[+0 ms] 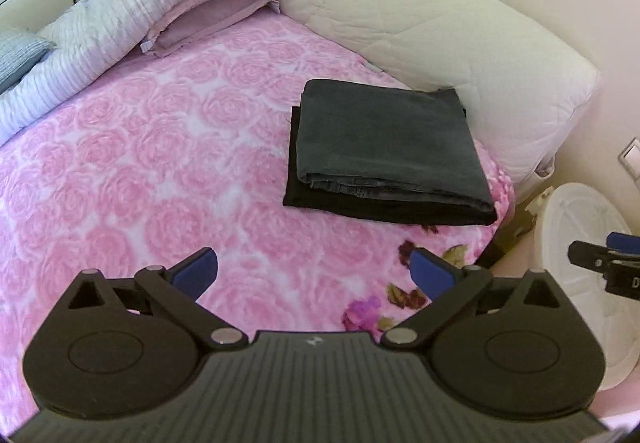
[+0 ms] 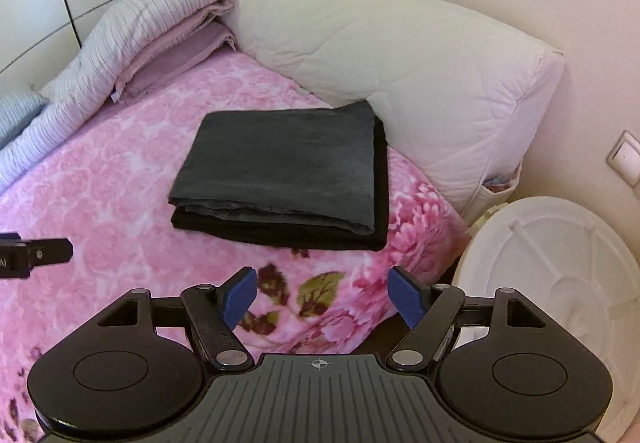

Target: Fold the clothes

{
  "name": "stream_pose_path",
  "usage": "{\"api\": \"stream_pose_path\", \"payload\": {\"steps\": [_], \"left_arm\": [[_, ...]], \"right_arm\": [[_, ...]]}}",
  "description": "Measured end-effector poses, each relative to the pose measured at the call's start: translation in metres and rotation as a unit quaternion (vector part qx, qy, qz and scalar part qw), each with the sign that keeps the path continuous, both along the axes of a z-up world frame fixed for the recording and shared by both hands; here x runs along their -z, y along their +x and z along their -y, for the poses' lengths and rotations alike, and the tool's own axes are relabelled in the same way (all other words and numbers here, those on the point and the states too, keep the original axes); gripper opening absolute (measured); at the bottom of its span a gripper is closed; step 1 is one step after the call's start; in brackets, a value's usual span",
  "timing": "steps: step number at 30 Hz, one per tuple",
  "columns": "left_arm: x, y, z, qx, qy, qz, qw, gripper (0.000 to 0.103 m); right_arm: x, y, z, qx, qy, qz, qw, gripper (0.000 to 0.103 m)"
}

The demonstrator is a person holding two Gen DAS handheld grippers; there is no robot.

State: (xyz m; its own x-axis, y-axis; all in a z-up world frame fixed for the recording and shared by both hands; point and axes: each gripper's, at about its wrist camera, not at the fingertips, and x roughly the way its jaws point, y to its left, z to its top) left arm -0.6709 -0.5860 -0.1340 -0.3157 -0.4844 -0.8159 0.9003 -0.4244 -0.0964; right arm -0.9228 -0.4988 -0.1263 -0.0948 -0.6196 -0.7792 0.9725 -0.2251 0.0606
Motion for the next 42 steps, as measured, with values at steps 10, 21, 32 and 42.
{"api": "stream_pose_path", "payload": {"steps": [10, 21, 32, 42], "left_arm": [[-0.013, -0.008, -0.030, 0.006, -0.016, -0.002, 0.9999, 0.100], [-0.027, -0.007, -0.028, -0.011, -0.033, -0.014, 0.9993, 0.096], [-0.028, 0.008, -0.023, -0.043, -0.037, -0.023, 0.9981, 0.094], [-0.014, 0.001, -0.020, -0.037, -0.013, 0.008, 0.9992, 0.094]], "right_arm": [[-0.019, 0.002, -0.021, 0.012, -0.017, 0.015, 1.000, 0.076], [-0.026, 0.007, -0.024, 0.015, -0.020, 0.021, 0.999, 0.076], [-0.026, 0.022, -0.017, -0.002, -0.018, 0.014, 1.000, 0.076], [-0.022, 0.024, -0.015, 0.003, -0.009, 0.016, 1.000, 0.076]]}}
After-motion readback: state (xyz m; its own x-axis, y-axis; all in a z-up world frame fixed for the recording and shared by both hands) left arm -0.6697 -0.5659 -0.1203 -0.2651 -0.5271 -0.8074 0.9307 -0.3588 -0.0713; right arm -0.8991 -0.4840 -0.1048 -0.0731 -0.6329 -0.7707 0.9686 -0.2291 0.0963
